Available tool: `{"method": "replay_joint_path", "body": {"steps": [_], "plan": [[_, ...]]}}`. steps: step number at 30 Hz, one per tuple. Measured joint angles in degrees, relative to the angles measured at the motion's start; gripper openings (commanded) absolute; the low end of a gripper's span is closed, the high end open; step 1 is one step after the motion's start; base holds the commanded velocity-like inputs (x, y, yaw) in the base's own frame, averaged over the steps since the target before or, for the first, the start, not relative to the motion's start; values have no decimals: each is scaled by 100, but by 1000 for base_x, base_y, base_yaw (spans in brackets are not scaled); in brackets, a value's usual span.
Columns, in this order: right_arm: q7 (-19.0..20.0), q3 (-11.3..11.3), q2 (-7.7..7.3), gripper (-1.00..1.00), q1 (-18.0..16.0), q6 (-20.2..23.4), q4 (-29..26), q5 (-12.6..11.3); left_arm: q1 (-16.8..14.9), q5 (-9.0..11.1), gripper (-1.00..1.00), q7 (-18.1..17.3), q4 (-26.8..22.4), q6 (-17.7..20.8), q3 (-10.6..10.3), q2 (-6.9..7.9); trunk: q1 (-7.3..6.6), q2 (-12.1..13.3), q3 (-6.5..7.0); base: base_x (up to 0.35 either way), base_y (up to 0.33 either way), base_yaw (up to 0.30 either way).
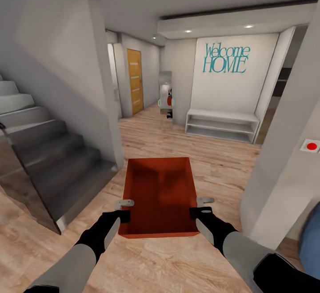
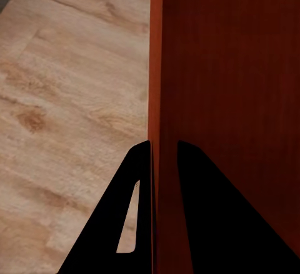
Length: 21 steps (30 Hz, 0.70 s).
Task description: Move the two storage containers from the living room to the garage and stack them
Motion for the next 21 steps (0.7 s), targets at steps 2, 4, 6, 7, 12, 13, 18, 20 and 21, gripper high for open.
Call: {"method": "replay_joint_path", "body": {"steps": [2,4,6,7,12,13,18,20,21], "plan": [[0,-1,0,-100,0,0,0,1,0,0,-100,0,-1,0,0,0,0,0,0,323,0,0],[1,-6,1,-100,0,3,1,7,0,1,-100,0,0,2,0,0,0,0,0,323,0,0],[1,-15,5,-100,-1,4,7,20,1,4,-100,1,2,2,-1,2,0,0,0,323,0,0],[1,-20,8,-100,-1,4,9,27,1,9,-100,0,3,1,-3,4,0,0,0,323,0,0],[0,-18,10,-100,-1,-3,13,22,1,12,-100,0,2,0,-7,7,0,0,0,323,0,0],[1,-15,9,-100,-1,-3,13,18,1,8,-100,0,2,1,-5,4,0,0,0,323,0,0],[5,-9,5,-100,0,-11,15,7,0,-3,-100,1,1,0,-1,0,0,0,0,323,0,-64],[3,-9,5,-100,0,-12,14,5,0,-4,-100,0,2,-1,-1,0,0,0,0,323,0,-207],[3,-9,5,-100,0,-12,14,5,-1,-4,-100,0,2,-1,-1,0,0,0,0,323,0,-229]]}}
